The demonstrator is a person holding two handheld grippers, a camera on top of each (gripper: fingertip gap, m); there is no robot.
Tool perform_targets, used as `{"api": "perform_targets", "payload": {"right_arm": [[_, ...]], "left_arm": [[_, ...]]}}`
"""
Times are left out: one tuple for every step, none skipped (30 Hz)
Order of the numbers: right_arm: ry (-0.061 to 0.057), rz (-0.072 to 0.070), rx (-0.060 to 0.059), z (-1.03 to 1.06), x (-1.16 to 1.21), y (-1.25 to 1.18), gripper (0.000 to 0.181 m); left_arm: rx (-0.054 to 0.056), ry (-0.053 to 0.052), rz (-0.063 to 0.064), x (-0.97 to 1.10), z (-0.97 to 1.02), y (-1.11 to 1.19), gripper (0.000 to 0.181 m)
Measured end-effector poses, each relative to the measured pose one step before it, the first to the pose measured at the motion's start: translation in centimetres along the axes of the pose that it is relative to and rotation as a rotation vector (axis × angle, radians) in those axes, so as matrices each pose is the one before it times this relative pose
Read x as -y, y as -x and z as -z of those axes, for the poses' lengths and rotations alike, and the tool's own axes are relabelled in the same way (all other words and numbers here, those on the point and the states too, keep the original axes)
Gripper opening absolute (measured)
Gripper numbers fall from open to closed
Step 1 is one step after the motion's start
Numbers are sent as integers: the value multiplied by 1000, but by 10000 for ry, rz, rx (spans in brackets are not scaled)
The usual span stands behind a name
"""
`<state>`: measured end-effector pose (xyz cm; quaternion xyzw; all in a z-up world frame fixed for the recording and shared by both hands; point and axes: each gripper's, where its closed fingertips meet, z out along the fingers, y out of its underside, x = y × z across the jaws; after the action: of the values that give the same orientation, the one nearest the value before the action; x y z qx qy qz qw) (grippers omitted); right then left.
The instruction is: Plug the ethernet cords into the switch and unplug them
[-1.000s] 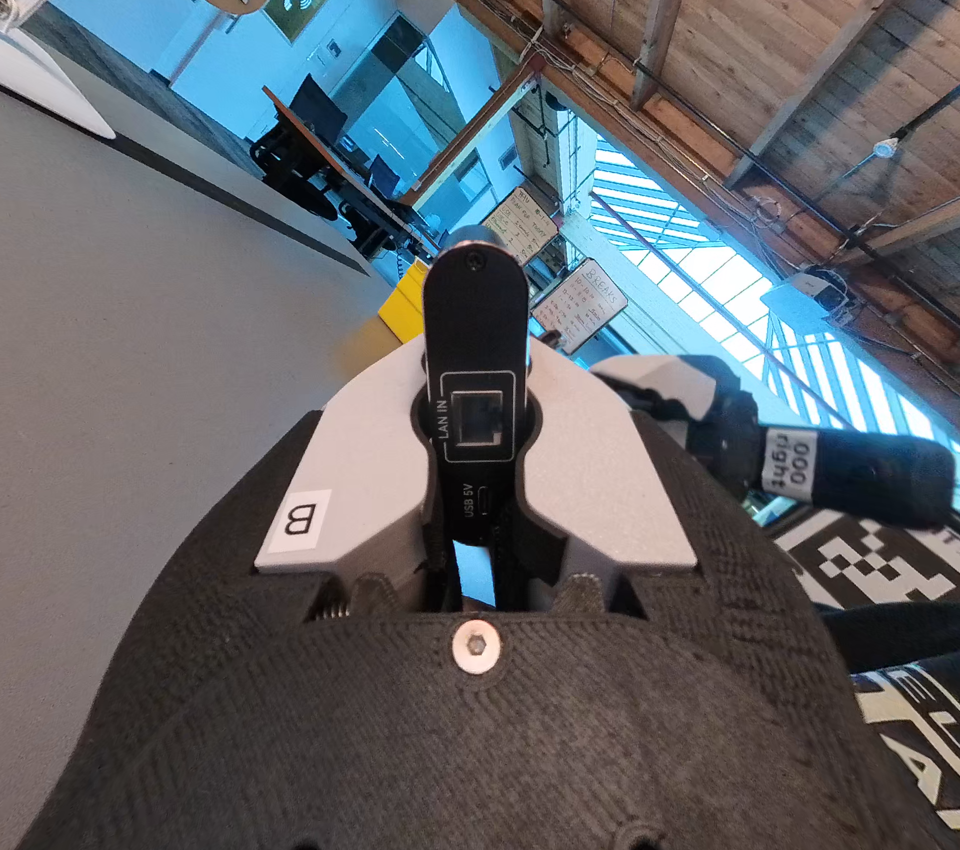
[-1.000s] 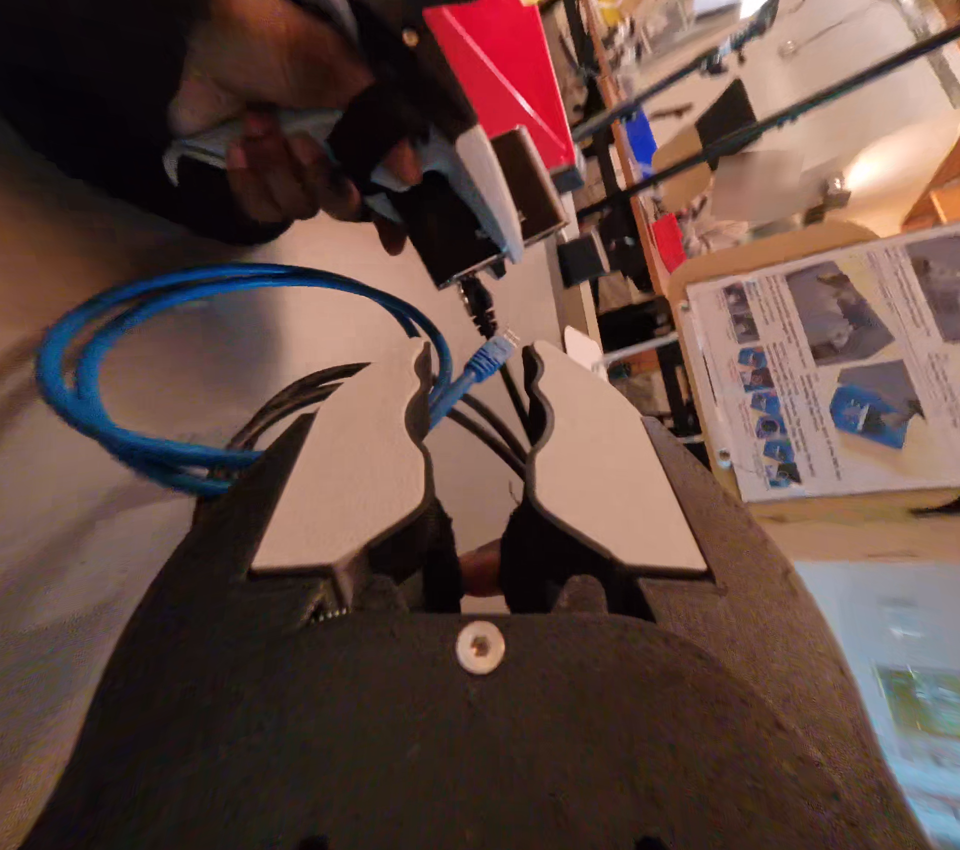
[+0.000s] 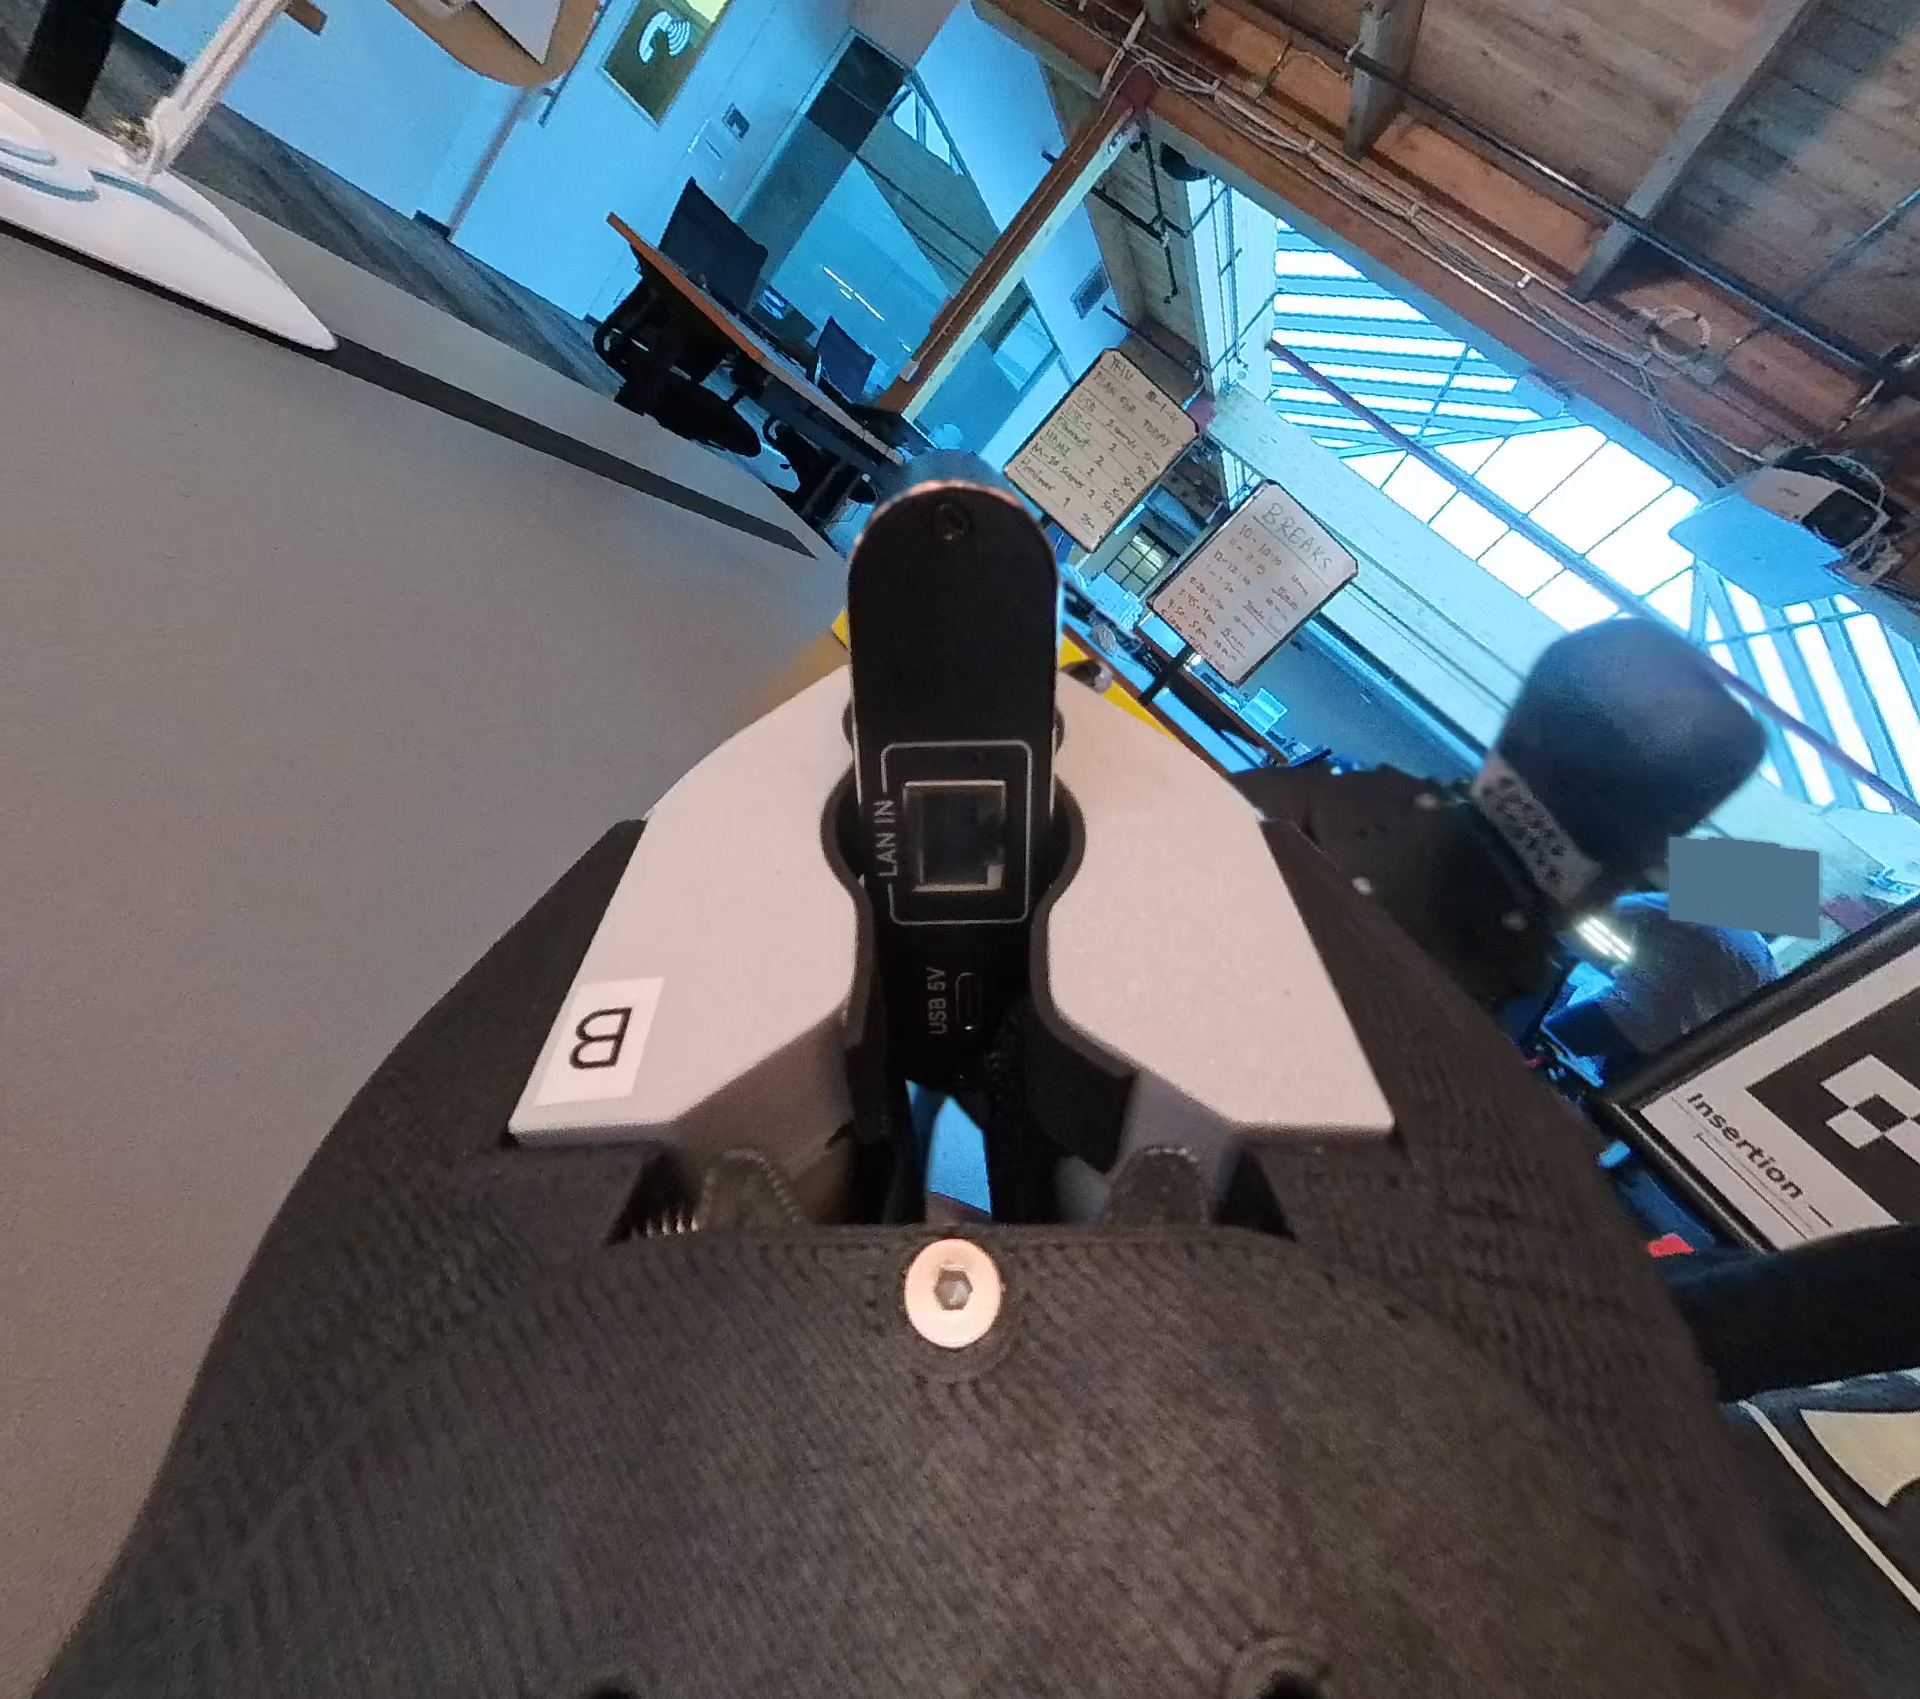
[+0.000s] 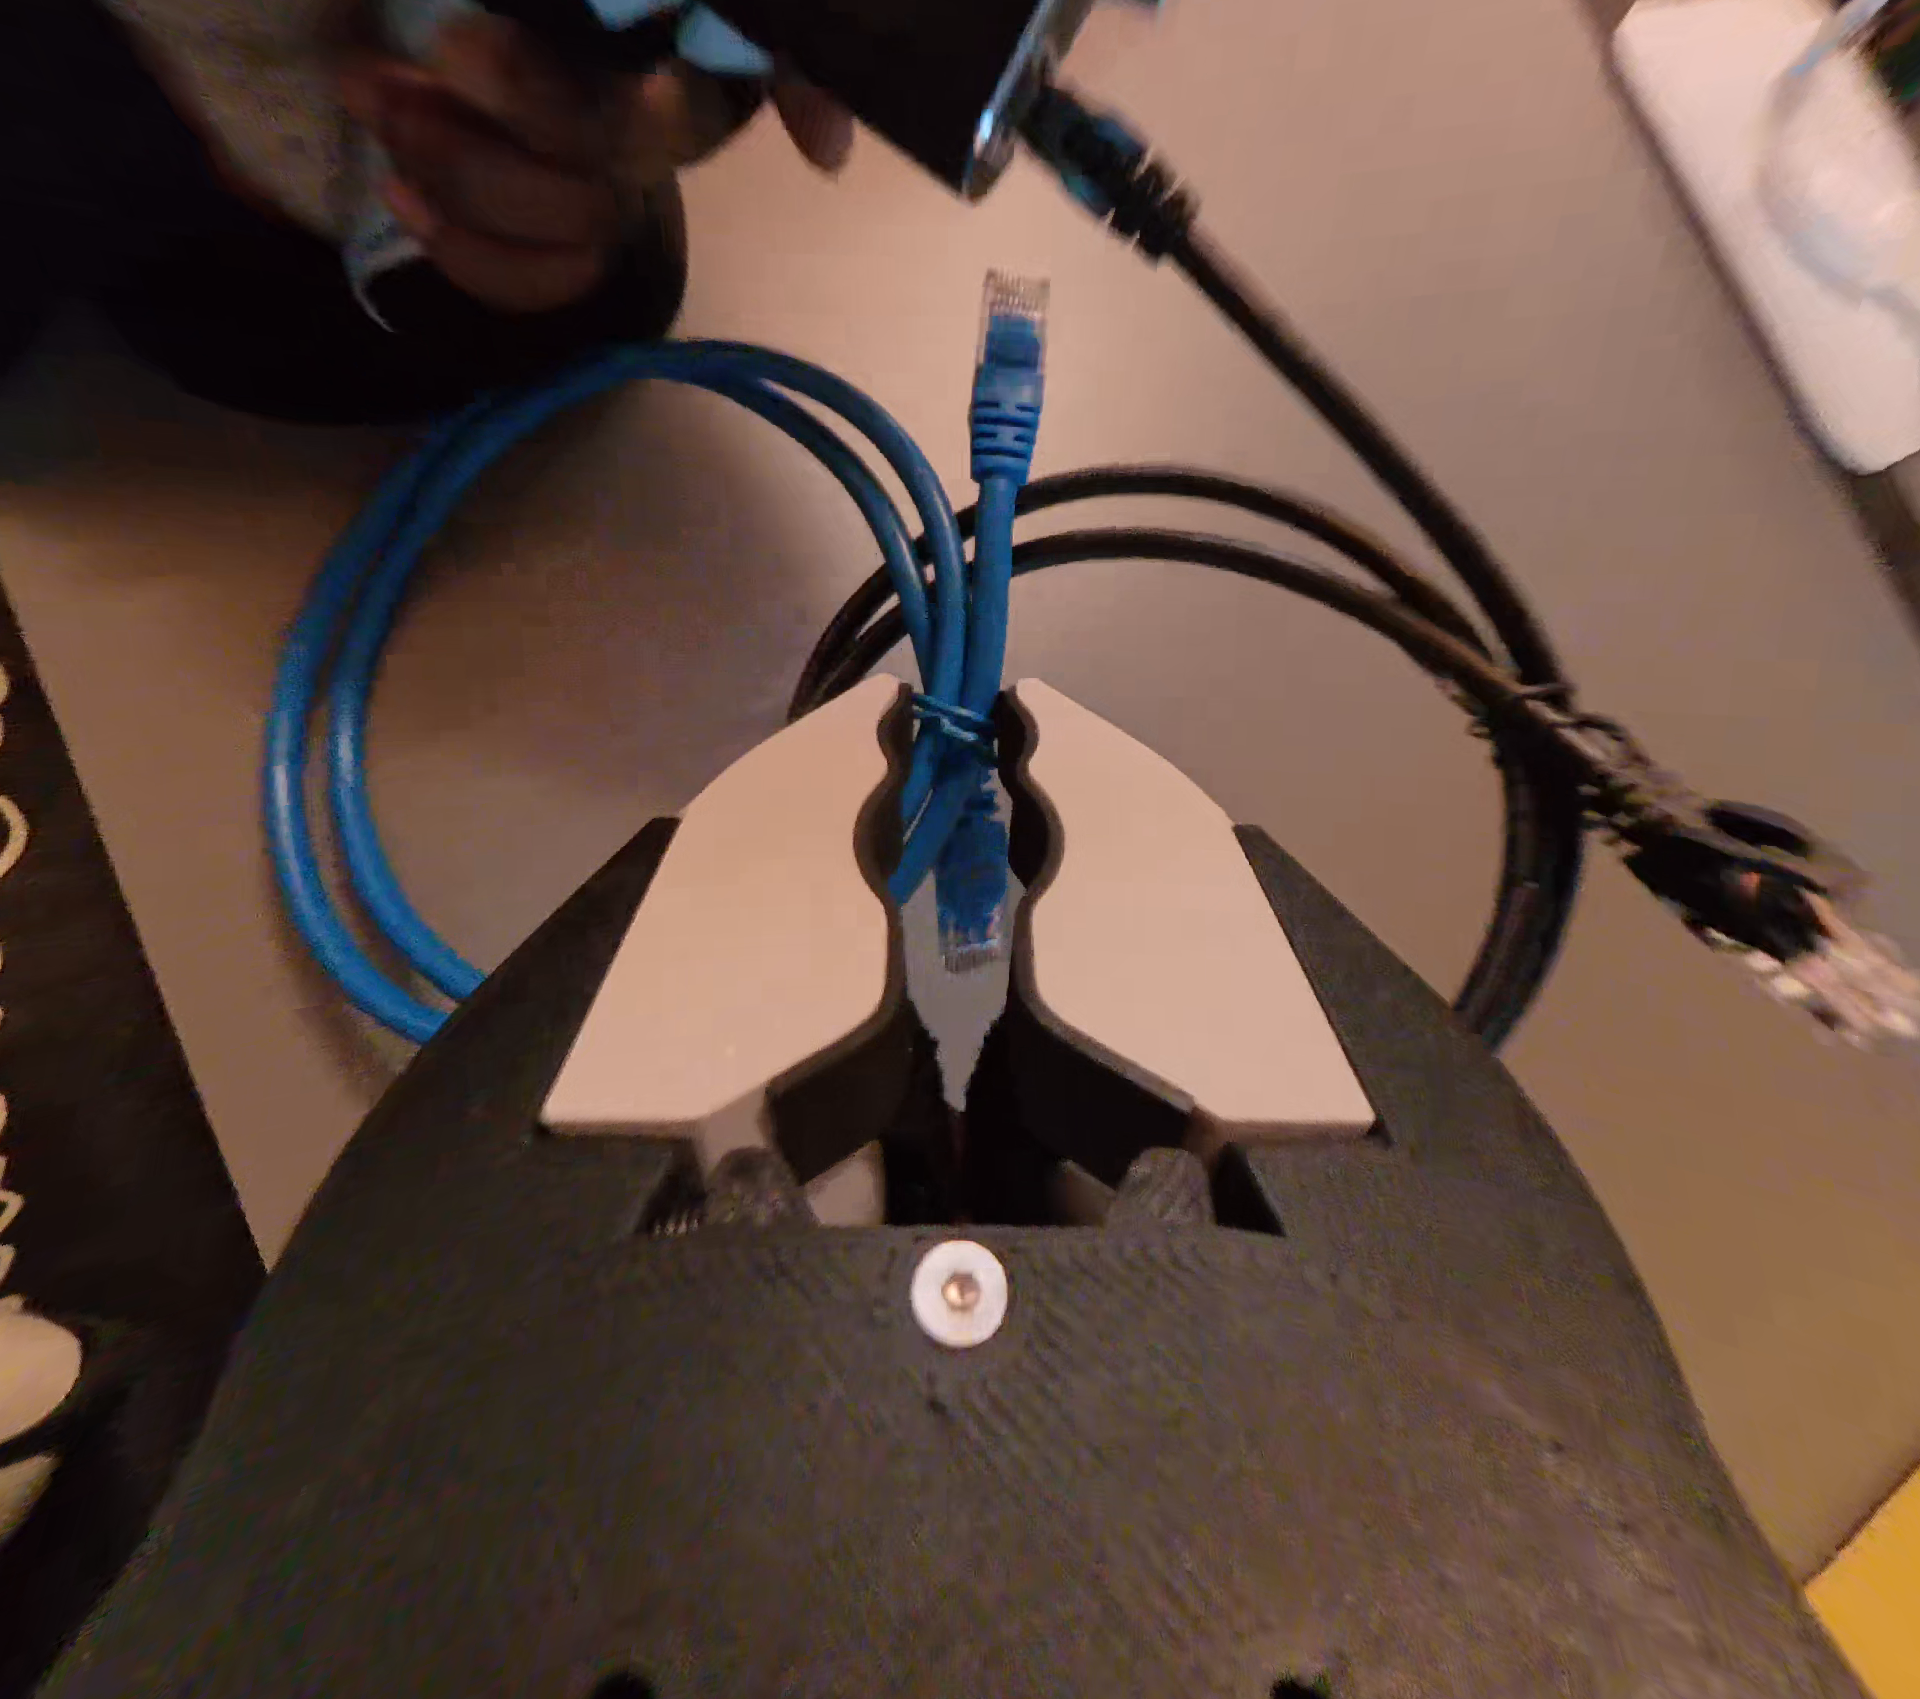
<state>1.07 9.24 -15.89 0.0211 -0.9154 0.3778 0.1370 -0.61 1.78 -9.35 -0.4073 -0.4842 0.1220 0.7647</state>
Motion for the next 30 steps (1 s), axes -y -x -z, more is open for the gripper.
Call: {"api": "perform_targets", "payload": {"right_arm": [[-394,165,-190,949,579,-273,14],[-314,58,-211,1005,482,-404,14],[-379,-11,-227,1080,547,-522,14],[-478,-29,-186,1134,683,-515,14],[-509,-75,-170,1195,780,-556,13],[-522,-116,-223,1225,864,-701,14],[-507,-88,-245,1242,913,-819,13],[-510,-81,-306,1276,998,-1024,13],[-448,-57,-363,1336,998,-1235,14],[-341,-10,-430,1390,894,-1487,14],[-276,-8,-587,1451,804,-1838,14],[-263,-7,-783,1476,672,-2189,14],[-222,10,-929,1442,452,-2423,13],[-121,33,-977,1329,126,-2495,14],[21,91,-957,1159,-281,-2436,14],[95,141,-983,977,-583,-2451,14],[185,139,-978,748,-856,-2450,14],[277,127,-906,544,-1072,-2331,14],[272,168,-805,351,-1126,-2137,14],[249,187,-698,181,-1138,-1907,14],[225,182,-607,54,-1113,-1674,15],[148,207,-559,-29,-1022,-1463,15],[121,255,-547,-114,-984,-1281,15],[136,331,-424,-204,-1001,-950,15],[121,335,-219,-315,-968,-518,15],[105,256,28,-402,-910,-30,15],[165,199,227,-469,-914,323,15],[190,103,243,-521,-902,431,15],[209,-17,262,-599,-932,512,15],[278,-140,400,-692,-1028,715,15]], "left_arm": [[-4,-41,44,63,38,32,26],[-28,-29,36,54,16,-9,27],[-16,-27,13,43,15,-17,27],[6,-18,-6,26,9,7,27],[-1,0,-9,-9,4,-5,26],[-2,3,-10,-5,4,-13,26],[-1,2,-16,-17,-7,-19,26],[-14,6,-25,-8,-8,-42,27],[-27,7,-32,-24,-2,-59,27],[-25,9,-39,-28,0,-68,27],[-8,7,-43,-17,-4,-49,27],[-8,10,-38,-27,-8,-41,27],[-16,19,-23,-27,-13,-46,27],[-19,13,-12,-13,-13,-35,27],[-13,-4,0,-1,-8,-23,27],[-24,-25,0,45,24,-47,27],[-40,-30,-11,51,21,-77,27],[-26,1,-23,2,9,-64,27],[-9,28,-29,-50,-25,-39,27],[-11,40,-40,-63,-32,-58,27],[-11,36,-53,-65,-32,-60,27],[-5,18,-61,-33,-17,-62,27],[-9,-1,-52,-6,-3,-50,27],[-11,-15,-24,21,13,-37,27],[-6,-11,10,20,-2,-9,27],[-5,-6,31,13,7,25,26],[-8,-12,32,35,6,19,27],[-13,-16,21,22,17,-7,27],[-18,-14,8,21,11,-16,26],[-17,-10,-1,9,10,-33,26]]}}
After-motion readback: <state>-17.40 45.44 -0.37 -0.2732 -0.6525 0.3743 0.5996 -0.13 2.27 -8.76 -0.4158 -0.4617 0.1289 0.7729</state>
